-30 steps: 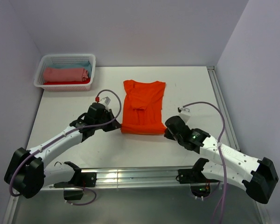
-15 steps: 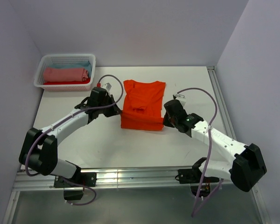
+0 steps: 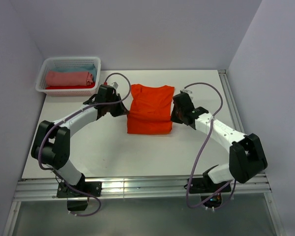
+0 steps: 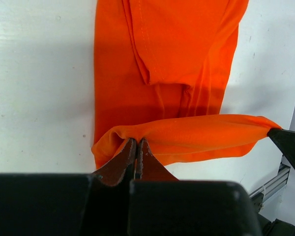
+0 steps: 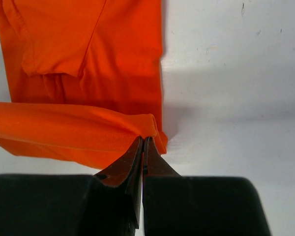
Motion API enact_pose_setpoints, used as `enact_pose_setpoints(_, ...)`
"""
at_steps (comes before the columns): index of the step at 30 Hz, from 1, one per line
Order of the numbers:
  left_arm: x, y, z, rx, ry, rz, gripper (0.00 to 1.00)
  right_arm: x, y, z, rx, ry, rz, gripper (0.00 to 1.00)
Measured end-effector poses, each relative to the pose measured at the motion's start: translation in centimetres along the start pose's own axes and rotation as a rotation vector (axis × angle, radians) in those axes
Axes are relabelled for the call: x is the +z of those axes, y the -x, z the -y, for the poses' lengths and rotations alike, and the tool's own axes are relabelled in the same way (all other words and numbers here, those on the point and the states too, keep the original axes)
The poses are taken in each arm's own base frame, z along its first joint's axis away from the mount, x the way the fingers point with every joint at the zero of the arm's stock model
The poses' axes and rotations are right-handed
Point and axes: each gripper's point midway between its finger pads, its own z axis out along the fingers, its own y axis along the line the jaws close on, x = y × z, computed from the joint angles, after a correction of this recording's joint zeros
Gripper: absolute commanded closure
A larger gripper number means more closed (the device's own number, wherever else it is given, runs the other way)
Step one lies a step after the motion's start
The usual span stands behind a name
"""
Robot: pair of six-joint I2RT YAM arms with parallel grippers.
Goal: Roll the t-shirts
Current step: Fold the tshirt
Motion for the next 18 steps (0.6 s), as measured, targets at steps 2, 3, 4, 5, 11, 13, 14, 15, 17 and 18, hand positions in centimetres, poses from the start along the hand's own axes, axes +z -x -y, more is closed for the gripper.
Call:
enact_pose_setpoints(2, 0.5, 0.2, -0.2, -0.004, 0.006, -0.005, 1.0, 0.6, 0.3, 0.0, -0.004, -0.005, -0.007, 1.0)
enact_pose_setpoints(3, 0.7, 0.3, -0.3, -0.006, 0.008, -0.008, 1.0, 1.0, 0.4, 0.0, -0.004, -0.008, -0.01, 1.0)
enact_pose_setpoints(4, 1.0, 0.4, -0.4, -0.009, 0.01, -0.01, 1.0, 1.3, 0.5, 0.0, -0.004, -0.01, -0.013, 1.0)
enact_pose_setpoints(5, 1.3, 0.4, -0.5, -0.011, 0.014, -0.013, 1.0, 1.6, 0.6, 0.0, -0.003, -0.013, -0.016, 1.0)
enact_pose_setpoints(11, 2.8, 0.2, -2.0, -0.034, 0.037, -0.037, 1.0, 3.6, 1.2, -0.2, 0.004, -0.027, -0.037, 1.0)
enact_pose_setpoints(13, 3.1, 0.3, -2.3, -0.039, 0.042, -0.041, 1.0, 4.1, 1.4, -0.3, 0.007, -0.028, -0.04, 1.0)
enact_pose_setpoints(14, 3.3, 0.5, -2.3, -0.041, 0.041, -0.041, 1.0, 4.2, 1.6, -0.3, 0.01, -0.03, -0.039, 1.0)
enact_pose_setpoints(15, 3.5, 0.6, -2.4, -0.043, 0.041, -0.042, 1.0, 4.4, 1.8, -0.4, 0.012, -0.03, -0.037, 1.0)
enact_pose_setpoints(17, 3.8, 0.9, -2.4, -0.047, 0.038, -0.042, 1.0, 4.7, 2.4, -0.4, 0.02, -0.031, -0.033, 1.0)
enact_pose_setpoints(18, 4.0, 1.1, -2.4, -0.048, 0.036, -0.042, 1.0, 4.9, 2.7, -0.4, 0.023, -0.033, -0.029, 1.0)
